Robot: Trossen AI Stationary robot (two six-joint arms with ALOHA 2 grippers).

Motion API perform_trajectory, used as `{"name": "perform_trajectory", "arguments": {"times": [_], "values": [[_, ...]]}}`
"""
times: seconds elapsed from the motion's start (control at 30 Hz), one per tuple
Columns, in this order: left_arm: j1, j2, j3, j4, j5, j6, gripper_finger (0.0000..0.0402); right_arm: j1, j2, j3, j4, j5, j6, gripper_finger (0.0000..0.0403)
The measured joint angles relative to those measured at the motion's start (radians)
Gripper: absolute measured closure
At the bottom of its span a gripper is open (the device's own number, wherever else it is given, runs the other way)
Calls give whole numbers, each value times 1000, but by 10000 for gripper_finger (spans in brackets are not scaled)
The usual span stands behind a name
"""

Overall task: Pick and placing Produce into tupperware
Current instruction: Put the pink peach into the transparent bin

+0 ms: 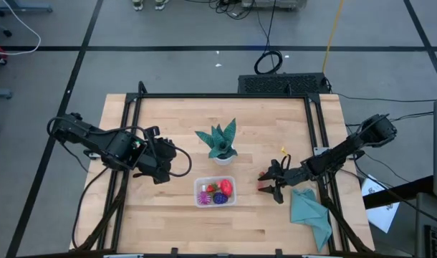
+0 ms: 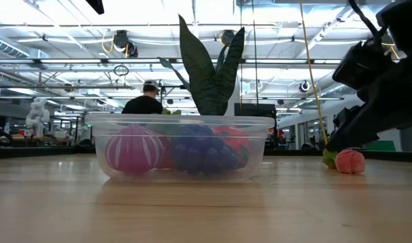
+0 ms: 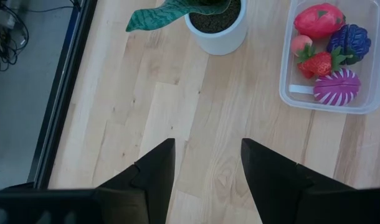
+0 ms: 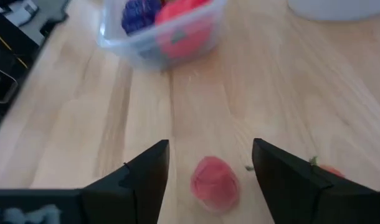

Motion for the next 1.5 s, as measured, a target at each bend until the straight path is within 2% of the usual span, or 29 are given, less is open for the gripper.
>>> {"name": "perform_trajectory", "arguments": {"times": [0.17,0.57,1.1,1.5], "values": [[0,0,0,0,0,-3,215,7,71,0,37,-4,21,185],[0,0,0,8,0,-3,215,19,281,2,251,6,40,177],[0,0,0,16,-1,2,215,19,284,1,245,-39,53,190],[0,0,0,15,-2,2,215,19,286,-74,281,-59,110,190]]}}
